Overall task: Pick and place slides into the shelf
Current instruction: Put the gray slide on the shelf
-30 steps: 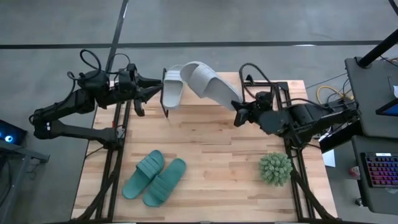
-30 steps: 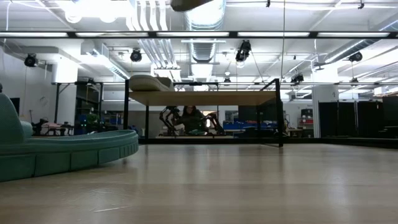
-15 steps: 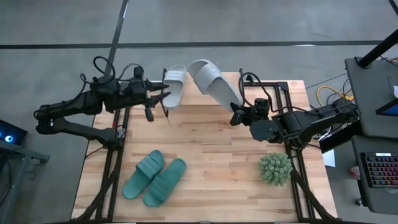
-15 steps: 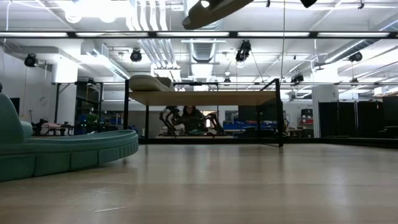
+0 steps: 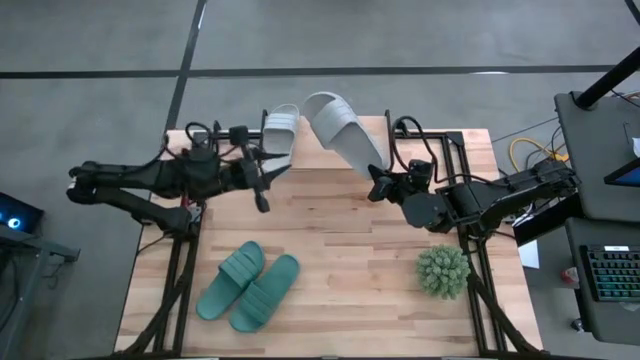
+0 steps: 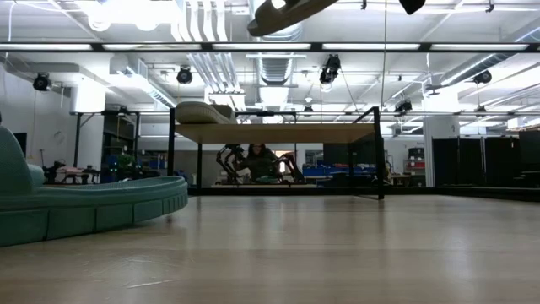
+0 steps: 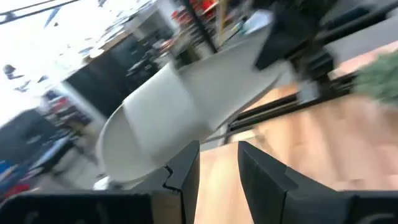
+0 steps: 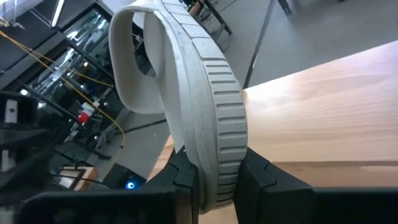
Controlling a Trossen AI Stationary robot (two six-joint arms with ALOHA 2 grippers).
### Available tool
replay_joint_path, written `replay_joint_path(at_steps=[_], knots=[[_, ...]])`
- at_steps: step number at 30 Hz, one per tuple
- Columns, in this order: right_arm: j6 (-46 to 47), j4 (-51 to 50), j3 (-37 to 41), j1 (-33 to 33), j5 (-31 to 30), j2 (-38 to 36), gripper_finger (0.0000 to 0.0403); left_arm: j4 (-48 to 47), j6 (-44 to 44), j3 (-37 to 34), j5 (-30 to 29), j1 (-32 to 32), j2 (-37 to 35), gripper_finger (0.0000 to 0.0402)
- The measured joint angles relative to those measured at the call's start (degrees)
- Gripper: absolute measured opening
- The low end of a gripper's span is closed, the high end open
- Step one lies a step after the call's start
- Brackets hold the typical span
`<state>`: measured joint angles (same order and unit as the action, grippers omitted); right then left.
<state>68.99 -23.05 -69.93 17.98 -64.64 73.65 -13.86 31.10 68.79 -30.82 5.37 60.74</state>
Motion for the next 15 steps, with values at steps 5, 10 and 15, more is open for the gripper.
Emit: replay_joint_path(at_steps=[5, 10, 15], knots=[[-0.5, 0.8, 0.0, 0.0, -0.5, 0.0, 0.0049, 4.1, 6.5, 0.4, -6.4, 2.0, 3.2, 0.0094], [-0.7, 1.2, 0.0, -0.1, -1.6, 0.0, 0.0049, 9.3, 10.4, 1.0, -8.9, 2.5, 6.1, 0.0094], [-0.7, 1.2, 0.0, -0.1, -1.6, 0.4, 0.0049, 9.5, 10.3, 2.6, -8.9, 2.6, 7.2, 0.0101]])
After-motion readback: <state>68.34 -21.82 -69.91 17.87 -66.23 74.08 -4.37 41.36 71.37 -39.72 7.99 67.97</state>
